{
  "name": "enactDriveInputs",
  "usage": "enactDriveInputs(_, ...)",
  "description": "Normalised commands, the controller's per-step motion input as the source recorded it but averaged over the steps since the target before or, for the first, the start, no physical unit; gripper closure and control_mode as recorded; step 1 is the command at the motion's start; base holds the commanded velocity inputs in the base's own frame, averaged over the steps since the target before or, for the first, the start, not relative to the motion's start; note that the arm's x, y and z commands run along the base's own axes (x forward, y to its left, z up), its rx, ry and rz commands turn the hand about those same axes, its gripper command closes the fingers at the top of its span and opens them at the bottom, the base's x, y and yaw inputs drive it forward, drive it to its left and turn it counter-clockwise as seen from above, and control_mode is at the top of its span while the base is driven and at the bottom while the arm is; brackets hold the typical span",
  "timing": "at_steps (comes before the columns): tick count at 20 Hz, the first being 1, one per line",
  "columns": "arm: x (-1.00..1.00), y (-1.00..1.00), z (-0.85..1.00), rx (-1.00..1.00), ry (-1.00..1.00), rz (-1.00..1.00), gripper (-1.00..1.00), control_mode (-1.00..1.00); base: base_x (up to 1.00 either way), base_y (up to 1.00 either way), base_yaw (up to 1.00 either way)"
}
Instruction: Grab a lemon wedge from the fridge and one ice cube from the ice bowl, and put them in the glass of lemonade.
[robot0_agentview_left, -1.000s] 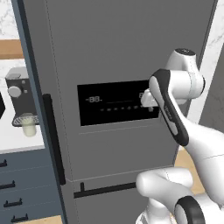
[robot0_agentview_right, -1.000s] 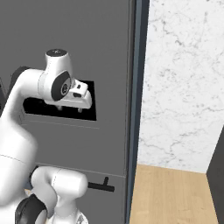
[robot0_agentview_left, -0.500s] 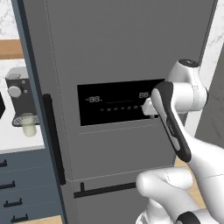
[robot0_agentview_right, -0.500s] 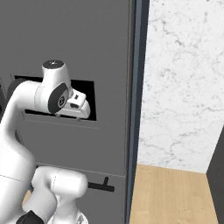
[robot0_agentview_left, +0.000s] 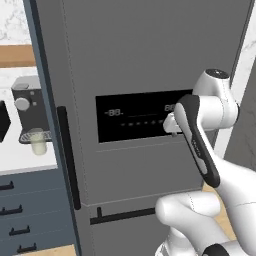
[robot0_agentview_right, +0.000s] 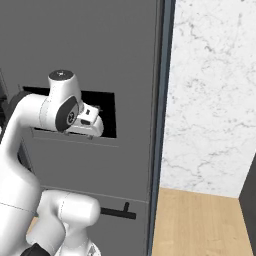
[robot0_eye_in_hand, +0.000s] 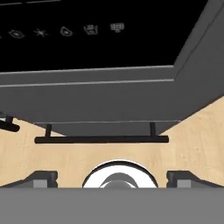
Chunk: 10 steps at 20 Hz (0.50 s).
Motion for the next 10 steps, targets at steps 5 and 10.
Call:
enactDriveInputs(5,0.0,0.0,0.0,0.0,0.0,0.0,-1.0,1.0,-0.18,0.59,0.0)
enactDriveInputs(10,0.0,0.0,0.0,0.0,0.0,0.0,-1.0,1.0,-0.19,0.59,-0.02)
